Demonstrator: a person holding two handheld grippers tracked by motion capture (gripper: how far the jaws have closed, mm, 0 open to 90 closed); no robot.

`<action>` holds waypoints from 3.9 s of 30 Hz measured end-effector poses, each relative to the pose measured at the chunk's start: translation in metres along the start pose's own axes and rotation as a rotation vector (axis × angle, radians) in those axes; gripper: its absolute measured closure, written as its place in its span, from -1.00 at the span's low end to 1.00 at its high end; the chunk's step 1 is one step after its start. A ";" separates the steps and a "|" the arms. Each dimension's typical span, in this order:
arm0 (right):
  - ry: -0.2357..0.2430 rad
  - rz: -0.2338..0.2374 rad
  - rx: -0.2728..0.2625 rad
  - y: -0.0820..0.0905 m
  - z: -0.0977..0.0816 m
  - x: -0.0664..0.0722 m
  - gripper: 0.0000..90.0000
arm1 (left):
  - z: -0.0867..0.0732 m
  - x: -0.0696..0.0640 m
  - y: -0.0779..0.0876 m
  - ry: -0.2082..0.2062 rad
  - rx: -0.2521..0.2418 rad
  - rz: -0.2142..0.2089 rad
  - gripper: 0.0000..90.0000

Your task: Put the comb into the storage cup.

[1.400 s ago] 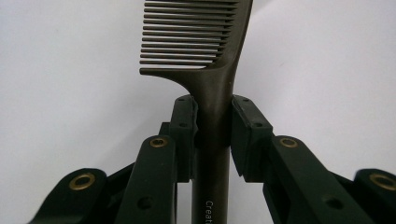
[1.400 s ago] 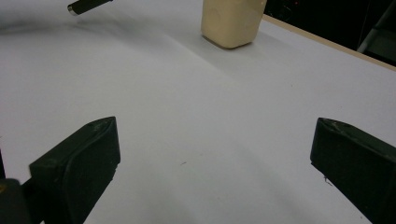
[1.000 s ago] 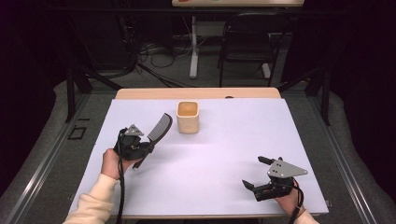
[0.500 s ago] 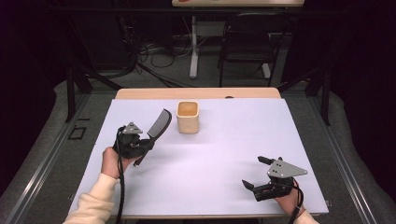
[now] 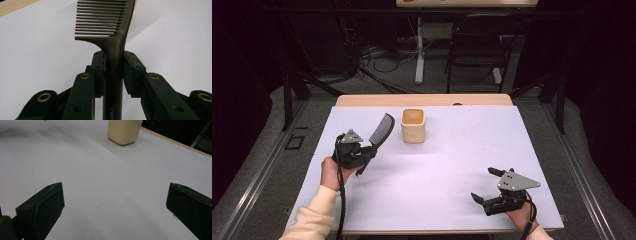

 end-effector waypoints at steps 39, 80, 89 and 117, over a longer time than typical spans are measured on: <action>-0.009 0.008 0.005 -0.002 -0.001 0.000 -0.97 | 0.039 -0.006 -0.001 -0.026 -0.120 0.000 0.61; -0.008 0.015 0.000 -0.002 -0.001 -0.001 -0.97 | 0.084 -0.011 -0.006 -0.028 -0.189 -0.009 0.61; -0.007 0.015 -0.002 -0.003 -0.001 -0.001 -0.97 | 0.090 -0.011 -0.010 -0.026 -0.195 -0.010 0.61; -0.009 0.018 -0.003 -0.002 -0.001 -0.002 -0.97 | 0.111 -0.014 -0.019 -0.036 -0.221 -0.005 0.61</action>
Point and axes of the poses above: each handheld gripper's, and its own axes: y roughly backward along the jaws, z roughly out of its top, x roughly to its left, the point moved 2 cm from there along -y, roughly forward along the jaws, and after that the axes turned 13 degrees about y, right-handed, at the moved point
